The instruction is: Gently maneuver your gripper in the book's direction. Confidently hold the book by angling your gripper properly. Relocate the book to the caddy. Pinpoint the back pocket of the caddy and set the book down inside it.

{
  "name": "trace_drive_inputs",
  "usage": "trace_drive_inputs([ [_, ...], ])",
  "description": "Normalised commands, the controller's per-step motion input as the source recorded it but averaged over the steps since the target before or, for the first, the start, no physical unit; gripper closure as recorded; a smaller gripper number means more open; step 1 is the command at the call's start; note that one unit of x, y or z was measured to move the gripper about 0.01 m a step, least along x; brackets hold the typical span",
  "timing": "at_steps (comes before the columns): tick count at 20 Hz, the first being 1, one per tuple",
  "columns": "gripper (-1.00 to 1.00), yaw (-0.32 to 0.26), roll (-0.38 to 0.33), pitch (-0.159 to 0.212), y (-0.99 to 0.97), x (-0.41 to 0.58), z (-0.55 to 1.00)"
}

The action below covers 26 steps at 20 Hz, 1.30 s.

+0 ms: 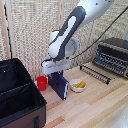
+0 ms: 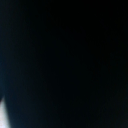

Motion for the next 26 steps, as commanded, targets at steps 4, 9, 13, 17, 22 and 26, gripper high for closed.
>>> trace_drive_inputs([
  [4,1.00,0.018,-0.028,0.000,0.17,0.074,-0.01],
  [9,1.00,-0.040,-0.005,-0.046,0.12,0.034,0.13],
  [13,1.00,-0.053,0.001,0.019,0.02,0.171,0.65],
  [17,1.00,-0.057,0.000,0.107,-0.04,0.254,1.00],
  [22,1.00,-0.013,0.000,0.120,0.00,0.218,0.98],
  [26,1.00,-0.012,0.000,0.108,0.00,0.252,0.99],
])
